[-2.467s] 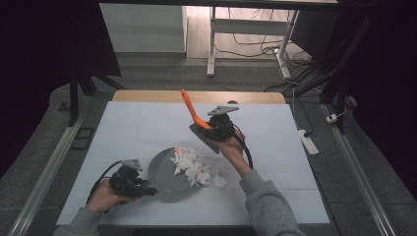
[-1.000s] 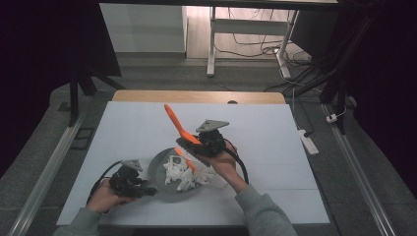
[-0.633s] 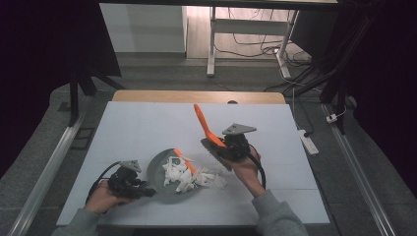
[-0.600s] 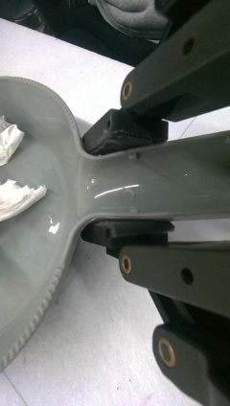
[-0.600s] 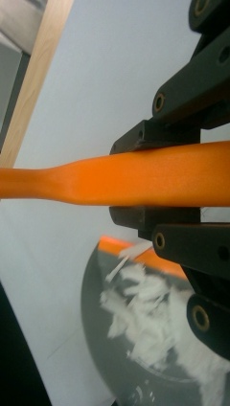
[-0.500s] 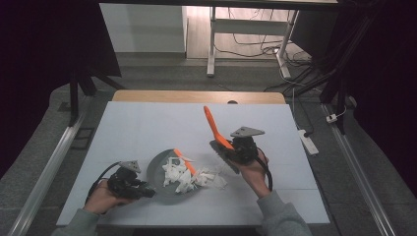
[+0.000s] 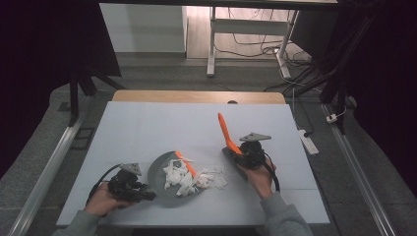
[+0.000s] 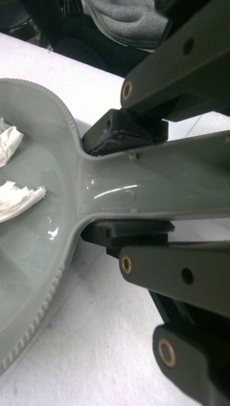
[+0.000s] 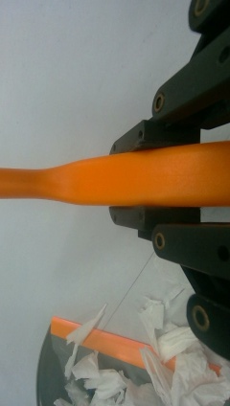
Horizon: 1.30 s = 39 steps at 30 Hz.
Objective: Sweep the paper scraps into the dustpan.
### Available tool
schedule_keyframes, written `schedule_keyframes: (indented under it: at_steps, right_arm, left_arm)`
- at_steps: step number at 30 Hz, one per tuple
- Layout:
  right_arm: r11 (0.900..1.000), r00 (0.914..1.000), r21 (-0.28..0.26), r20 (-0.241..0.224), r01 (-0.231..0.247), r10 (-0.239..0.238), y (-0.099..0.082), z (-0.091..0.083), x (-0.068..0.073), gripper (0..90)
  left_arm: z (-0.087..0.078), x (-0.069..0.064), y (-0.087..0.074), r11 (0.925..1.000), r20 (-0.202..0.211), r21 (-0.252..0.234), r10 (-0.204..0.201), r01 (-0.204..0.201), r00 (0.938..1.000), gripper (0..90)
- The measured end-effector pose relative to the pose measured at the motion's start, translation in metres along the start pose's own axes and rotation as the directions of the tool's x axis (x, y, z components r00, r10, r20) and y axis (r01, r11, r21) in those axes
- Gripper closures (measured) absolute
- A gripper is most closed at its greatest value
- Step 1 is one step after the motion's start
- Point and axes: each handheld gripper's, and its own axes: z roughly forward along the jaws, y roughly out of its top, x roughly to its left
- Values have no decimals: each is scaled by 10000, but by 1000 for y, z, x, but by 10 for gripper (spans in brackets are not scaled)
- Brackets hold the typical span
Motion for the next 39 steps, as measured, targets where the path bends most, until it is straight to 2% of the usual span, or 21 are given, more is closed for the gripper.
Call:
schedule_keyframes:
  at_steps: [3, 7, 8, 9, 11, 13, 14, 16, 19, 22, 23, 25, 27, 28, 29, 32, 33, 37, 38, 39]
  right_arm:
    - [9999, 10000, 121, -54, -19, 19, 0, 6, 7, 696]
    - [9998, 9999, 130, 33, 165, -166, 2, 10, 21, 695]
    - [9995, 9996, 153, -31, 278, -278, 2, 13, 28, 695]
    - [9995, 9996, 153, -31, 278, -278, 2, 13, 28, 695]
    - [9989, 9987, 176, -275, 425, -420, 3, 16, 40, 696]
    - [9988, 9982, 175, -384, 468, -461, 4, 17, 45, 696]
    - [9982, 9969, 166, -554, 573, -563, 5, 20, 55, 696]
    - [9977, 9940, 174, -895, 654, -636, 7, 24, 66, 696]
    - [9968, 9874, 130, -1388, 789, -763, 12, 32, 86, 695]
    - [9946, 9771, 29, -1873, 1037, -1013, 18, 38, 108, 696]
    - [9926, 9735, -65, -1945, 1212, -1201, 20, 39, 114, 696]
    - [9927, 9634, -252, -2395, 1177, -1203, 26, 39, 124, 695]
    - [9901, 9552, -441, -2609, 1330, -1399, 31, 36, 132, 695]
    - [9901, 9552, -441, -2609, 1330, -1399, 31, 36, 132, 695]
    - [9881, 9513, -702, -2690, 1366, -1506, 34, 32, 134, 695]
    - [9866, 9531, -964, -2612, 1316, -1527, 37, 27, 130, 696]
    - [9871, 9583, -1170, -2513, 1093, -1359, 39, 22, 122, 695]
    - [9872, 9713, -1395, -2125, 779, -1066, 40, 13, 101, 695]
    - [9872, 9713, -1395, -2125, 779, -1066, 40, 13, 101, 695]
    - [9875, 9782, -1411, -1843, 703, -959, 38, 10, 90, 695]
  left_arm:
    - [1, -1, 0, 10000, 16, 30, -61, 61, 10000, 611]
    - [3, -3, 1, 9999, 27, 90, -62, 62, 10000, 611]
    - [4, -4, 1, 9999, 37, 101, -57, 57, 10000, 610]
    - [4, -4, 1, 9999, 53, 112, -36, 36, 10000, 610]
    - [5, -5, 2, 9999, 64, 109, -26, 25, 10000, 611]
    - [5, -5, 2, 9999, 75, 121, -32, 31, 10000, 611]
    - [5, -5, 2, 9999, 80, 118, -35, 34, 10000, 610]
    - [5, -5, 2, 9999, 79, 111, -45, 44, 10000, 610]
    - [5, -5, 2, 9999, 79, 111, -55, 54, 10000, 611]
    - [5, -5, 2, 9999, 81, 110, -62, 61, 9999, 611]
    - [6, -5, 2, 9999, 95, 96, -80, 79, 9999, 611]
    - [6, -5, 2, 9999, 100, 93, -77, 77, 9999, 611]
    - [5, -5, 1, 9999, 106, 82, -78, 77, 9999, 611]
    - [5, -5, 1, 9999, 106, 82, -78, 77, 9999, 611]
    - [5, -4, 1, 9999, 103, 75, -85, 85, 9999, 611]
    - [5, -4, 1, 9999, 129, 76, -82, 81, 9999, 611]
    - [5, -4, 1, 9999, 137, 74, -92, 91, 9999, 611]
    - [5, -4, 1, 9999, 141, 69, -112, 112, 9998, 611]
    - [5, -4, 1, 9999, 139, 66, -115, 115, 9998, 611]
    - [5, -4, 1, 9999, 144, 62, -142, 141, 9998, 611]
